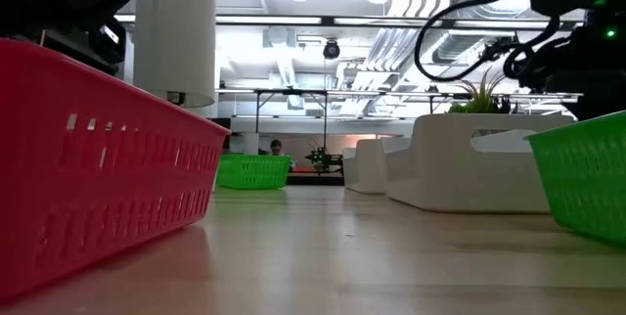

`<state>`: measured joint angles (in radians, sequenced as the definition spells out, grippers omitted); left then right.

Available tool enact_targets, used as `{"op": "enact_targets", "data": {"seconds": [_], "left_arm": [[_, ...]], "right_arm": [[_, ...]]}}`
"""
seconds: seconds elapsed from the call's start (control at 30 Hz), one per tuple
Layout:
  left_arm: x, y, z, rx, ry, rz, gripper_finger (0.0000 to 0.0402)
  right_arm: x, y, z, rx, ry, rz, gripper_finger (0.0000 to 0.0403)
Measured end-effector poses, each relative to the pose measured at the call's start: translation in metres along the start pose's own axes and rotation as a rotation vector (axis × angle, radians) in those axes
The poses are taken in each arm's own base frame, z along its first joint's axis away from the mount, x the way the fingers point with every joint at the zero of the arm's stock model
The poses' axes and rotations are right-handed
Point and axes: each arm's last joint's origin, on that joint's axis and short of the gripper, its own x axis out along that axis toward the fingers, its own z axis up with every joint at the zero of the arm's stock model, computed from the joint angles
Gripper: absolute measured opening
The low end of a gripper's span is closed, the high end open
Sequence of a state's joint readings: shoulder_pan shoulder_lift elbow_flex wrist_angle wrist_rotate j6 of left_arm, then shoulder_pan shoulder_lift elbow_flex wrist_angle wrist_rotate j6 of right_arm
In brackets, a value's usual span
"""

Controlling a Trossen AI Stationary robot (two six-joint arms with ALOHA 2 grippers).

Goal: Stack baskets by color
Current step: Stack the middle right green bin on the bottom green bin

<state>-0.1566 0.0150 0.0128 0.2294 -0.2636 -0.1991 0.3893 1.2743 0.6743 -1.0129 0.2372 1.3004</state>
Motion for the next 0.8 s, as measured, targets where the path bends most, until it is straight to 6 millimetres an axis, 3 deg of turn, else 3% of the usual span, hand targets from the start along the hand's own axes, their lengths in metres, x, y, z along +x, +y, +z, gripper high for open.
{"op": "enact_targets", "data": {"seconds": [0.13, 0.4, 0.63, 0.8], "left_arm": [[0.003, -0.002, 0.008, 0.022, -0.073, 0.001, 0.0], [0.032, -0.013, 0.032, 0.077, 0.038, 0.074, 0.0], [0.072, -0.027, 0.052, 0.169, 0.122, 0.118, 0.0], [0.085, -0.034, 0.054, 0.191, 0.15, 0.107, 0.0]], "right_arm": [[-0.007, -0.006, 0.001, -0.014, -0.049, 0.017, 0.0012], [-0.029, -0.018, 0.006, -0.032, -0.164, 0.079, 0.0002], [-0.088, -0.023, 0.024, -0.083, -0.351, 0.06, 0.0], [-0.133, -0.012, 0.036, -0.165, -0.593, 0.16, 0.0]]}}
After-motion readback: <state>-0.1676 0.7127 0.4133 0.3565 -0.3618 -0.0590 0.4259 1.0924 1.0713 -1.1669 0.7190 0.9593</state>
